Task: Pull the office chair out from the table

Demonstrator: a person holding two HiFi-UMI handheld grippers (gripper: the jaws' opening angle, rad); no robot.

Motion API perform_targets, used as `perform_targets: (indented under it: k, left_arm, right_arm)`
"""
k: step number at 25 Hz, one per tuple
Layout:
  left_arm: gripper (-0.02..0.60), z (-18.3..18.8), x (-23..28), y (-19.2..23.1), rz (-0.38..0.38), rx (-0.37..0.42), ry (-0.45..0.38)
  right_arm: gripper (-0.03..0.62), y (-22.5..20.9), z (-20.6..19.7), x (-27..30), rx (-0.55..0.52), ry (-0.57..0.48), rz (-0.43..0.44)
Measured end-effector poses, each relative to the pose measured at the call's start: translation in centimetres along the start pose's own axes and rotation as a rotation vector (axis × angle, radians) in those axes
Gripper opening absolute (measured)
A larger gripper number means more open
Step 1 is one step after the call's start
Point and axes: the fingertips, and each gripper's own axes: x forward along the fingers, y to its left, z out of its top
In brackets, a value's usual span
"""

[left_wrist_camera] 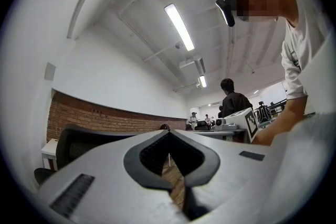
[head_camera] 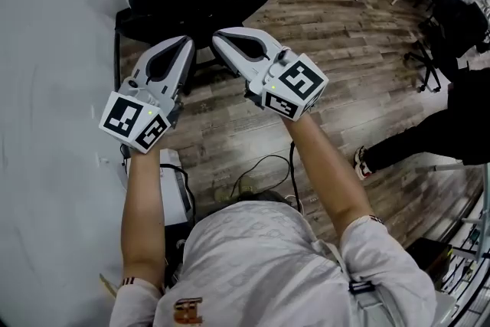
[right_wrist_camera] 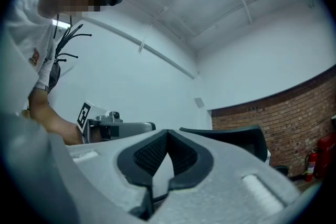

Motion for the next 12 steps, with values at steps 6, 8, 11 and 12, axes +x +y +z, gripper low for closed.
perform_targets:
  k: [6,8,11,12]
  left_arm:
    - [0.0,-0.15,-0.45,0.71,0.001,-0.006,0.003]
    - [0.0,-0.02,-0.4,0.69,-0.003,-0.006,0.002]
    - [0.0,-0.07,-0.59,0.8,-0.005,-0.011,0.001]
    - [0.0,-0.12,-0.67,0.86,-0.005,-0.013,0.0]
  right_arm:
    - [0.0,0.51,-0.51,0.66,-0.008,0.011,0.01]
    - [0.0,0.51,-0.33,0.74,-0.009,0.011,0.01]
    - [0.0,0.72,-0.31,0.97,-0.013,0.016,0.011]
    - [0.001,0.79,-0.39,1.03,-0.013,0.017,0.012]
